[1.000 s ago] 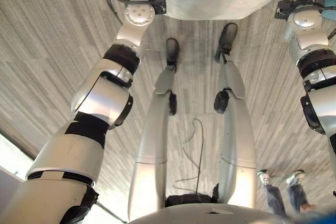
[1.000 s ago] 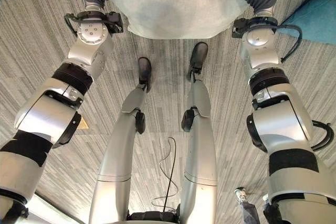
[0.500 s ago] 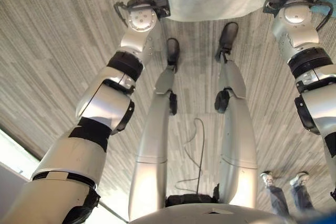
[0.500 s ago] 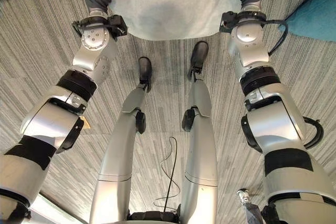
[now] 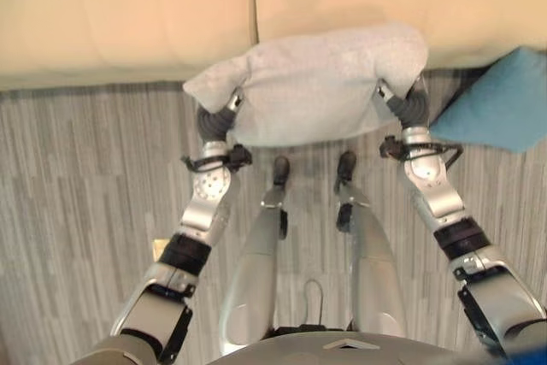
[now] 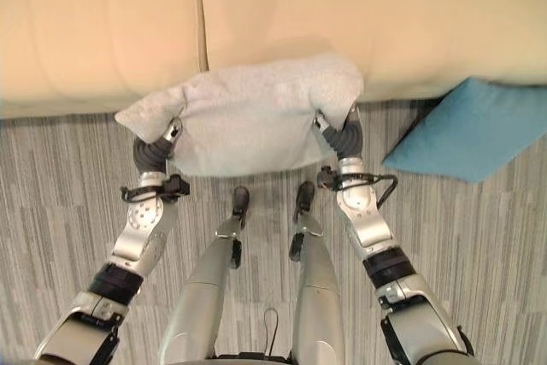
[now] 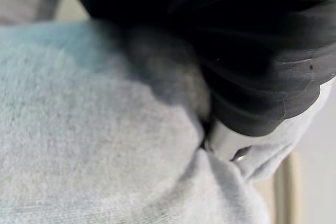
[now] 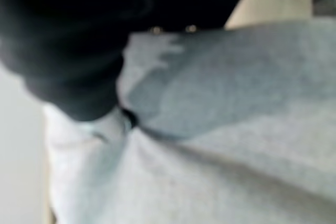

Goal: Pick up all the scattered cushions and arrange them neatly on the sofa.

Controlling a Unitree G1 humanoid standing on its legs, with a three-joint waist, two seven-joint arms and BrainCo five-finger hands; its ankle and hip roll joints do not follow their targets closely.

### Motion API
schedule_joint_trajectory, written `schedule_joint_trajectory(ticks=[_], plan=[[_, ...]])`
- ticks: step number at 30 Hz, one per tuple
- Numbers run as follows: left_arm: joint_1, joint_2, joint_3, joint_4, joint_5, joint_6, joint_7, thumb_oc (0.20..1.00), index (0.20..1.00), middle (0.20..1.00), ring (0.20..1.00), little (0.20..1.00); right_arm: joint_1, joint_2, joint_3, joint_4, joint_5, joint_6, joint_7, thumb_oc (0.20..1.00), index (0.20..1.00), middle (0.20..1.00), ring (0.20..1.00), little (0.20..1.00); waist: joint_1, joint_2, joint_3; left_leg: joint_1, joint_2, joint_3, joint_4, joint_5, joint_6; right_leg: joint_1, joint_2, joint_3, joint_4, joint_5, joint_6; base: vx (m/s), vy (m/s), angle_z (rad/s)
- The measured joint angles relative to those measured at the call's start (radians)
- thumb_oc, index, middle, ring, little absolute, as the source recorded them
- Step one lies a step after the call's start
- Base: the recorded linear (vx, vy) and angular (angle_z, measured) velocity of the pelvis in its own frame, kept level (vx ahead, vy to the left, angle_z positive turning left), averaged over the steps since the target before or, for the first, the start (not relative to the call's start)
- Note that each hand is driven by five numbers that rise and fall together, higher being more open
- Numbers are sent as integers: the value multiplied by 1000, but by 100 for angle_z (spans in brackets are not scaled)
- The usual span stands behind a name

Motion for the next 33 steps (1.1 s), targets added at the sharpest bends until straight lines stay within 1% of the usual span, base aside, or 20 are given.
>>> schedule_joint_trajectory(ticks=[1,3,5,9,12,14,17,18,19,20,21,22,23,24,26,27,29,30,32,33], plan=[[64,4,-2,-10,0,-1,-22,200,200,200,200,200,51,6,-5,-25,-8,-1,20,200,200,200,200,200,4,3,-17,81,5,-9,-31,-10,2,88,-1,-20,-26,-24,5,153,6,28],[98,15,3,-33,0,3,-51,200,200,200,200,200,71,18,-15,-36,-9,0,41,200,200,200,200,200,12,4,-19,147,4,-13,-47,-13,3,156,0,-28,-45,-28,6,138,6,12],[127,17,3,-49,0,2,-61,200,200,200,200,200,92,18,-25,-53,-9,-1,53,200,200,200,200,200,23,14,-45,181,5,-24,-68,-10,2,202,1,-43,-74,-23,6,149,-2,11],[186,23,29,-90,0,3,-92,200,200,200,200,200,139,12,-23,-57,-16,3,102,200,200,200,200,200,36,19,-50,321,8,-29,-128,-6,4,356,11,-55,-160,-4,11,149,26,5],[210,36,27,-112,0,14,-120,200,200,200,200,200,181,11,-35,-64,-16,3,122,200,200,200,200,200,49,22,-94,392,7,-24,-168,-8,5,434,17,-53,-221,9,20,145,89,-5],[227,47,29,-118,1,20,-134,200,200,200,200,200,190,14,-38,-65,-17,9,138,200,200,200,200,200,52,23,-121,438,3,-21,-174,-19,16,482,17,-49,-243,12,22,141,150,-10],[256,46,23,-118,2,35,-152,200,200,200,200,200,213,16,-49,-65,-17,17,156,200,200,200,200,200,52,22,-164,482,-9,-16,-182,-31,32,518,7,-45,-242,7,30,92,142,-9],[260,47,22,-118,18,42,-159,200,200,200,200,200,224,20,-56,-65,-18,18,158,200,200,200,200,200,51,21,-170,499,-20,-13,-179,-39,39,522,4,-38,-215,-1,41,131,129,-5],[261,50,21,-118,30,48,-171,200,200,200,200,200,236,16,-59,-65,-18,21,159,200,200,200,200,200,52,22,-173,513,-18,-9,-177,-41,45,522,-2,-20,-183,-13,51,121,75,-7],[261,52,20,-119,38,48,-175,200,200,200,200,200,248,17,-60,-68,-17,24,160,200,200,200,200,200,48,16,-182,520,-27,-8,-173,-58,48,521,-9,-19,-168,-21,60,170,74,-5],[262,55,21,-119,39,53,-176,200,200,200,200,200,264,21,-61,-73,-18,25,162,200,200,200,200,200,48,7,-194,519,-34,-6,-168,-62,53,519,-18,-14,-159,-36,58,87,15,-8],[276,59,23,-119,39,56,-175,200,200,200,200,200,284,24,-53,-78,-18,25,166,200,200,200,200,200,47,5,-216,518,-33,-2,-170,-64,54,499,-20,-11,-145,-37,61,148,-37,-15],[287,65,23,-119,39,57,-176,200,200,200,200,200,297,24,-50,-79,-19,25,176,200,200,200,200,200,48,-7,-236,518,-35,7,-180,-62,52,493,-24,-9,-152,-39,62,163,-66,-15],[290,67,23,-119,39,58,-176,200,200,200,200,200,301,24,-50,-79,-19,25,180,200,200,200,200,200,50,-8,-239,517,-35,5,-179,-61,52,495,-25,-8,-160,-36,62,222,-94,-11],[296,77,23,-119,39,65,-176,200,200,200,200,200,300,20,-45,-79,-19,34,189,200,200,200,200,200,52,-10,-241,518,-19,3,-187,-59,48,503,-1,-17,-204,-23,65,215,-100,-4],[299,74,23,-119,39,67,-175,200,200,200,200,200,302,20,-44,-79,-20,36,190,200,200,200,200,200,50,-10,-241,515,-13,-7,-185,-54,49,524,13,-5,-224,-17,68,209,-130,27],[298,56,13,-115,39,83,-176,200,200,200,200,200,322,16,-52,-78,-21,41,187,200,200,200,200,200,27,-2,-242,516,-2,-70,-179,-49,34,580,39,55,-253,-15,65,154,-174,99],[282,35,-23,-109,40,90,-177,200,200,200,200,200,359,13,-86,-78,-20,41,180,200,200,200,200,200,7,9,-245,514,11,-154,-184,-33,10,612,52,61,-245,-27,65,113,-224,164],[279,20,-59,-109,43,91,-190,200,200,200,200,200,397,11,-121,-81,-20,41,178,200,200,200,200,200,-1,7,-247,496,27,-225,-178,-1,-42,643,76,31,-236,-58,60,137,-284,203],[274,22,-54,-110,43,91,-200,200,200,200,200,200,406,11,-135,-104,-19,41,180,200,200,200,200,200,-12,-14,-256,432,17,-198,-135,14,-72,664,76,-14,-272,-120,6,135,-216,173]])
